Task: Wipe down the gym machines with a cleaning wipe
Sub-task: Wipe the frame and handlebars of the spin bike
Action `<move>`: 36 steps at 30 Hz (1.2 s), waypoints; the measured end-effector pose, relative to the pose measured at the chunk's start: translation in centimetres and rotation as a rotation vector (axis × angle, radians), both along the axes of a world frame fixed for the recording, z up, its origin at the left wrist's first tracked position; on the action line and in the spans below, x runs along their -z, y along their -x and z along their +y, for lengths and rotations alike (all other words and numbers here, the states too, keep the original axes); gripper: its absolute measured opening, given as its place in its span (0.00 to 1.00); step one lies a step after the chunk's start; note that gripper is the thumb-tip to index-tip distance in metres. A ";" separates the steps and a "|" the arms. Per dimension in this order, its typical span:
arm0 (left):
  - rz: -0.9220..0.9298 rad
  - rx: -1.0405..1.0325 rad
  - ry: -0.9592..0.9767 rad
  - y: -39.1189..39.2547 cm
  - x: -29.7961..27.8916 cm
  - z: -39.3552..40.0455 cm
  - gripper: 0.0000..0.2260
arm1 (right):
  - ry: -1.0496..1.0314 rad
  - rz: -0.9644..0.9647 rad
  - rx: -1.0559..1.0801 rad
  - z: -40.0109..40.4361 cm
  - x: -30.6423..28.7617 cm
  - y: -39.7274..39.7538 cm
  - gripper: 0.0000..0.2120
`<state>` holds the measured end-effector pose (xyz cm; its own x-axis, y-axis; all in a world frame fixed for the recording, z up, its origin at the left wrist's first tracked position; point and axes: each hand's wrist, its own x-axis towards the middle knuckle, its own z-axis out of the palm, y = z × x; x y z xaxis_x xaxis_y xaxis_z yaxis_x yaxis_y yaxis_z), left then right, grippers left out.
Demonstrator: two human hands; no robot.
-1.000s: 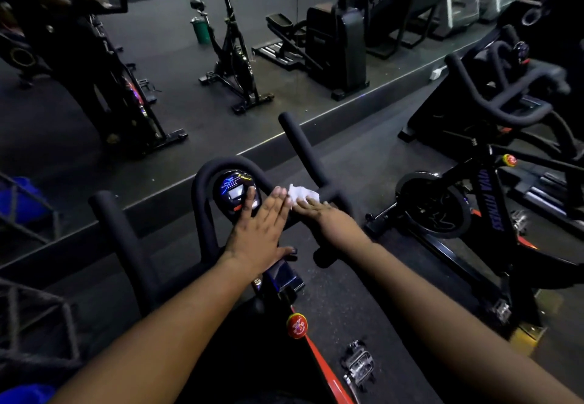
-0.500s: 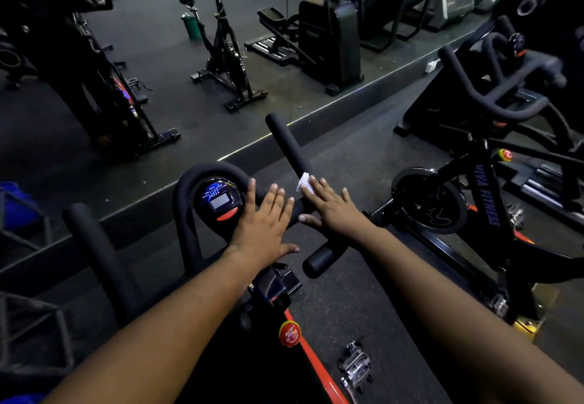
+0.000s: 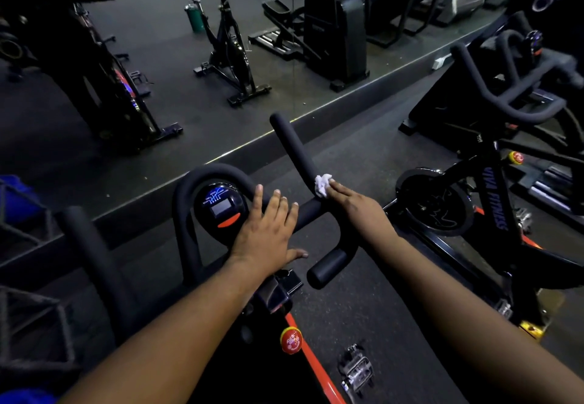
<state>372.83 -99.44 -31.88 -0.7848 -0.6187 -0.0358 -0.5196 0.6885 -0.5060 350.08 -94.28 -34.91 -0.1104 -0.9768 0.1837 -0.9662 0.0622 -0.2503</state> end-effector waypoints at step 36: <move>0.031 -0.010 -0.135 0.1 -0.3 0.0 0.46 | 0.118 -0.060 -0.126 -13.7 -5.6 -1.6 0.24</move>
